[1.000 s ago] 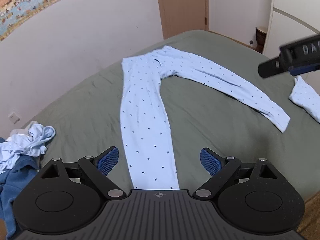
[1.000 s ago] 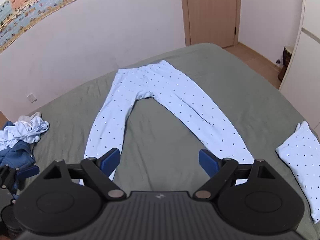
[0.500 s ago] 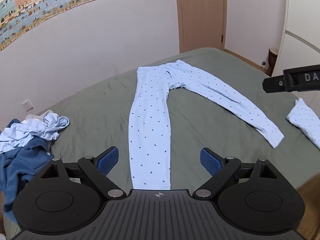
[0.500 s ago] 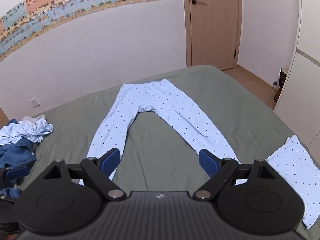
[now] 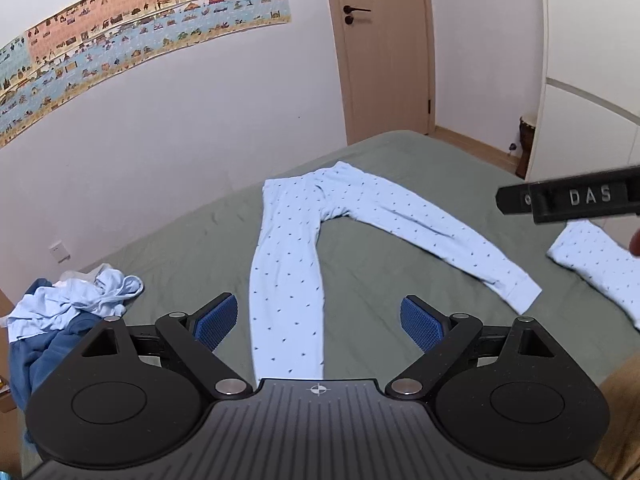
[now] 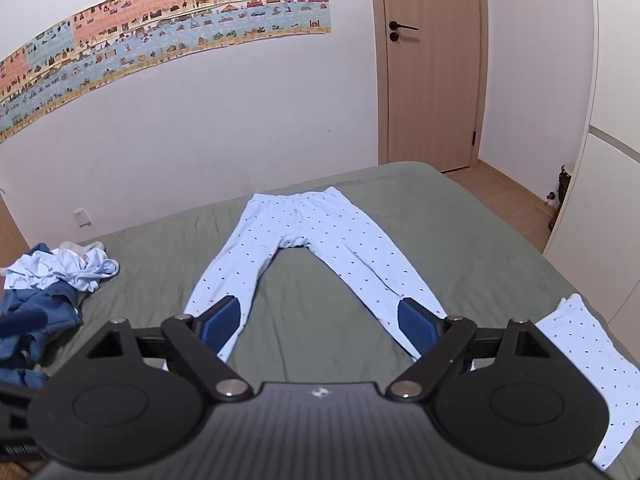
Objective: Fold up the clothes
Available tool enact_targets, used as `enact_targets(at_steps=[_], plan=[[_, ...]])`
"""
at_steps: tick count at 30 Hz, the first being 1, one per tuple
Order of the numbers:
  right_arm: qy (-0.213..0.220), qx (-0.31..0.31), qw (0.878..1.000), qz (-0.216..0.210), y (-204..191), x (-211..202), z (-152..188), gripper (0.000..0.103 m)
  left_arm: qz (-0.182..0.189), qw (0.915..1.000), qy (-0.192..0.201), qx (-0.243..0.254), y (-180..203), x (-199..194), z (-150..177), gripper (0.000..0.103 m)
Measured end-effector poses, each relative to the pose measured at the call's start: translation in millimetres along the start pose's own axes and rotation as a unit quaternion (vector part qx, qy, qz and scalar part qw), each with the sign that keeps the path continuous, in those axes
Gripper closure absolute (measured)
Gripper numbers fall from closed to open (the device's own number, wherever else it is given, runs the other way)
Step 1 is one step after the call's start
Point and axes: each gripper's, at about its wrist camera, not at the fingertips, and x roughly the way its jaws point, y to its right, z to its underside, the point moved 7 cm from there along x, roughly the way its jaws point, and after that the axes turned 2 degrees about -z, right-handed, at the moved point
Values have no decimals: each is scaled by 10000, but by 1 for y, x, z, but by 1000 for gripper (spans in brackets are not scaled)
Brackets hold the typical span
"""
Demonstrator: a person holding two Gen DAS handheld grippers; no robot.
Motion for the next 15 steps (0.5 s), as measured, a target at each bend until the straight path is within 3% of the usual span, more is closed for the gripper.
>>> enact_targets(at_steps=[15], plan=[[-183, -139, 9996, 136, 7, 17, 6, 15, 49, 9989, -414, -192, 4, 29, 8, 13]])
